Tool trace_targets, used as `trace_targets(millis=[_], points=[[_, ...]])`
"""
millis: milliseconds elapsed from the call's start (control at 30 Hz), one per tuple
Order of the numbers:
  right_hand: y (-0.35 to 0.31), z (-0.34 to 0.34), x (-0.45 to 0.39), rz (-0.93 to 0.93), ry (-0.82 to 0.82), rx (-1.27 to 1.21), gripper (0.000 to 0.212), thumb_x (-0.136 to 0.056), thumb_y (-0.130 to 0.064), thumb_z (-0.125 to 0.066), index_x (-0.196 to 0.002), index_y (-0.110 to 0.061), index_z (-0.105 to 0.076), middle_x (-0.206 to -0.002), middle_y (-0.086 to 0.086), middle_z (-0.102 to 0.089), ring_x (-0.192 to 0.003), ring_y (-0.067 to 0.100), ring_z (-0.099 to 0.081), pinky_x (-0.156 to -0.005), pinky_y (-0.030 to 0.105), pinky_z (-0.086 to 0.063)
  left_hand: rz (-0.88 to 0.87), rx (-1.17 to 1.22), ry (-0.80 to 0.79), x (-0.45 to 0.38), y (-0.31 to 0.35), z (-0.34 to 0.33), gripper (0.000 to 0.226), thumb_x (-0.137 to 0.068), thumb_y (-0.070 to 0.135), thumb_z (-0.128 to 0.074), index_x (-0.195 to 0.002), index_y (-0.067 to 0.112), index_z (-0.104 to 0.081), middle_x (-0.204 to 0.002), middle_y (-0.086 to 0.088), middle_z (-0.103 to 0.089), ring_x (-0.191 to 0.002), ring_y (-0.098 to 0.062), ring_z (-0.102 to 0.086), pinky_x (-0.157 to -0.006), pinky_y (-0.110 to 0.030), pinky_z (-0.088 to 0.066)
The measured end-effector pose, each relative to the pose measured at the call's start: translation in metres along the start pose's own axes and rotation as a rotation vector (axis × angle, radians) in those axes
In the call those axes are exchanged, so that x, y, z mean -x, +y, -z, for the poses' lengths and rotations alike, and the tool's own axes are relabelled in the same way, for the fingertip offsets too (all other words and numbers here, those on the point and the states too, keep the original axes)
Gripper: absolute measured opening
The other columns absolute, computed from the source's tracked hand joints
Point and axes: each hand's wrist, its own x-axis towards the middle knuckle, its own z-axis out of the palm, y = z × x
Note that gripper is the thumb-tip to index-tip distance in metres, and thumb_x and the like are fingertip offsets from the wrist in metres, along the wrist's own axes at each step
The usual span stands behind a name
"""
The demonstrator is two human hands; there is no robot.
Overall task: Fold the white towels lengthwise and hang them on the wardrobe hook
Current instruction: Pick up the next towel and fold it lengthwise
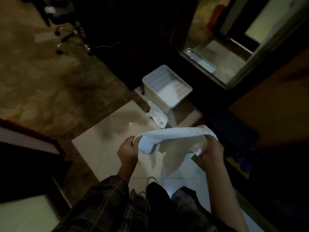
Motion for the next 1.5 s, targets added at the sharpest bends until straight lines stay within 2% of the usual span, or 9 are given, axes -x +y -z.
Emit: trace_targets(millis=[167,333,567,667,867,933,1067,1200,1500], points=[[-0.008,0.044,0.018,0.03,0.118,-0.137,0.048,-0.078,-0.025,-0.072,-0.121,-0.018,-0.051,-0.116,0.009,-0.059,-0.103,0.033,-0.059,-0.089,0.054,-0.049,0.042,0.231,-0.126,0.016,0.062,-0.028,0.038,-0.095,0.032,-0.051,-0.067,0.007,-0.05,-0.065,-0.005,-0.052,-0.066,-0.022,-0.047,-0.061,-0.03,-0.034],[-0.002,0.082,0.033,0.14,0.195,-0.198,0.01,-0.087,-0.026,-0.058,-0.081,-0.018,-0.056,-0.078,0.002,-0.06,-0.066,0.018,-0.057,-0.039,0.017,-0.046,-0.02,0.308,-0.396,0.042,0.118,-0.037,0.03,-0.096,0.023,-0.049,-0.074,0.003,-0.05,-0.068,-0.002,-0.05,-0.069,-0.016,-0.045,-0.063,-0.025,-0.032],[-0.01,0.126,0.065,0.331,0.167,-0.109,0.009,-0.091,-0.025,-0.051,-0.084,-0.02,-0.051,-0.08,0.004,-0.053,-0.071,0.018,-0.053,-0.057,0.027,-0.039,0.053,0.42,-0.793,0.104,0.195,-0.042,0.014,-0.091,0.003,-0.042,-0.099,0.001,-0.053,-0.087,-0.012,-0.056,-0.081,-0.024,-0.053,-0.062,-0.027,-0.04],[-0.02,0.142,0.074,0.435,0.123,-0.017,0.008,-0.094,-0.02,-0.051,-0.086,-0.017,-0.048,-0.077,0.004,-0.053,-0.068,0.018,-0.055,-0.054,0.026,-0.041,0.059,0.439,-0.869,0.137,0.215,-0.049,0.02,-0.094,0.008,-0.041,-0.107,0.007,-0.056,-0.115,-0.02,-0.06,-0.108,-0.036,-0.056,-0.084,-0.032,-0.044],[-0.042,0.179,0.081,0.478,-0.064,-0.108,0.014,-0.094,-0.016,-0.052,-0.107,-0.014,-0.054,-0.096,0.01,-0.068,-0.085,0.024,-0.067,-0.074,0.039,-0.056,0.086,0.544,-0.996,0.194,0.246,-0.077,0.017,-0.094,0.014,-0.052,-0.088,0.027,-0.06,-0.092,0.006,-0.061,-0.082,-0.007,-0.059,-0.057,-0.013,-0.05],[-0.052,0.201,0.079,0.5,-0.1,-0.2,0.012,-0.094,-0.017,-0.053,-0.106,-0.016,-0.056,-0.092,0.005,-0.071,-0.084,0.021,-0.069,-0.073,0.037,-0.057,0.047,0.515,-1.023,0.212,0.258,-0.088,0.018,-0.094,0.014,-0.052,-0.09,0.029,-0.062,-0.097,0.003,-0.064,-0.088,-0.014,-0.063,-0.068,-0.023,-0.054],[-0.069,0.243,0.074,0.536,-0.109,-0.33,0.017,-0.09,-0.011,-0.051,-0.107,-0.011,-0.054,-0.101,0.013,-0.066,-0.091,0.026,-0.066,-0.074,0.038,-0.054,-0.021,0.573,-1.087,0.245,0.277,-0.11,0.024,-0.092,0.002,-0.05,-0.092,0.022,-0.062,-0.078,0.009,-0.07,-0.066,-0.001,-0.068,-0.052,-0.015,-0.051],[-0.083,0.269,0.071,0.653,-0.083,-0.406,0.019,-0.089,-0.005,-0.049,-0.102,-0.019,-0.054,-0.095,0.005,-0.065,-0.077,0.013,-0.068,-0.062,0.027,-0.055,-0.077,0.74,-1.203,0.276,0.285,-0.126,0.042,-0.083,-0.011,-0.048,-0.109,0.019,-0.06,-0.098,0.002,-0.074,-0.092,-0.015,-0.07,-0.068,-0.024,-0.056],[-0.095,0.313,0.07,0.958,0.058,-0.243,0.05,-0.089,-0.008,-0.058,-0.121,-0.036,-0.033,-0.108,0.006,-0.061,-0.079,0.014,-0.07,-0.057,0.019,-0.053,-0.005,0.915,-1.264,0.316,0.29,-0.162,0.055,-0.081,-0.01,-0.041,-0.114,0.028,-0.061,-0.113,-0.005,-0.069,-0.102,-0.025,-0.067,-0.072,-0.035,-0.057]])
